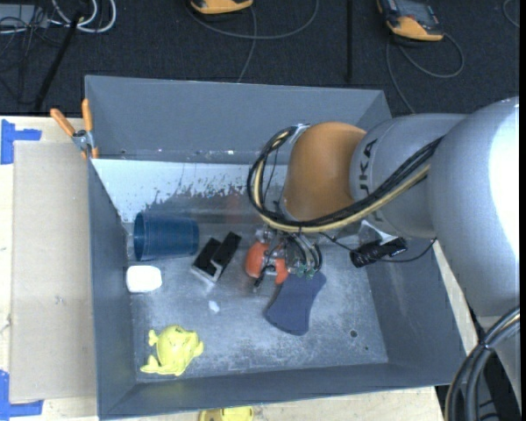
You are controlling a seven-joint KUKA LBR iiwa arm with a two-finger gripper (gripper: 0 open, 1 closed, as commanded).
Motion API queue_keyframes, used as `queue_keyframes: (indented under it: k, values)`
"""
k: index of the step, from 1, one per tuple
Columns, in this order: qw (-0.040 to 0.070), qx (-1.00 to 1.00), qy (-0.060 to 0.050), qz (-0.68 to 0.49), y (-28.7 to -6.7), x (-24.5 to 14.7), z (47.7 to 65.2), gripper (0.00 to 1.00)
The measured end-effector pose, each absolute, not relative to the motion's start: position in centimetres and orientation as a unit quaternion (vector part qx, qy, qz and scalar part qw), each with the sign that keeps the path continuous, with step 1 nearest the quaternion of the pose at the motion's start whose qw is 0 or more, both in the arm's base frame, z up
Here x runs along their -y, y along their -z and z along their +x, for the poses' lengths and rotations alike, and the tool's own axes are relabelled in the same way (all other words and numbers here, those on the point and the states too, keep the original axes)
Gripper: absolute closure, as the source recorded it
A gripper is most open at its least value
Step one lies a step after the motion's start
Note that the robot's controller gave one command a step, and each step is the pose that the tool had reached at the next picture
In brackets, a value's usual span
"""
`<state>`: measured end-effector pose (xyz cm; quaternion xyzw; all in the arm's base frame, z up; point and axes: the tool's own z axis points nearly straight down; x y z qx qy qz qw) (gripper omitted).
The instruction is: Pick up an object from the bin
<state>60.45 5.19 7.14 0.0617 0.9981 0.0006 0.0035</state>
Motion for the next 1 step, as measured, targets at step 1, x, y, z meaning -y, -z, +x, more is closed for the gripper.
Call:
queue_keyframes:
  k: [1]
  values:
    - [0.001,-0.997,0.0,0.073,-21.62,-7.46,57.25,1.0]
